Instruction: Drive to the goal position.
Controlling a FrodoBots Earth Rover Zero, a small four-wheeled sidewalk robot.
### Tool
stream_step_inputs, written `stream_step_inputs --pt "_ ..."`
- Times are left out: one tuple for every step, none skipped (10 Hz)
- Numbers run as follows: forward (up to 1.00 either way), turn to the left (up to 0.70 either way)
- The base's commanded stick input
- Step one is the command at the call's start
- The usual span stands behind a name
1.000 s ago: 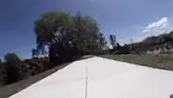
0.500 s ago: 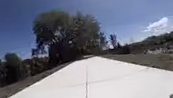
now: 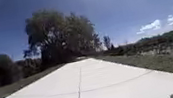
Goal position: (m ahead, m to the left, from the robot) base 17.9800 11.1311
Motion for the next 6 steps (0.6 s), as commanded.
stream_step_inputs --pt "0.70 0.00" --pt "0.70 0.00" --pt "0.70 0.00" --pt "0.70 0.00" --pt "0.70 0.00" --pt "0.70 0.00"
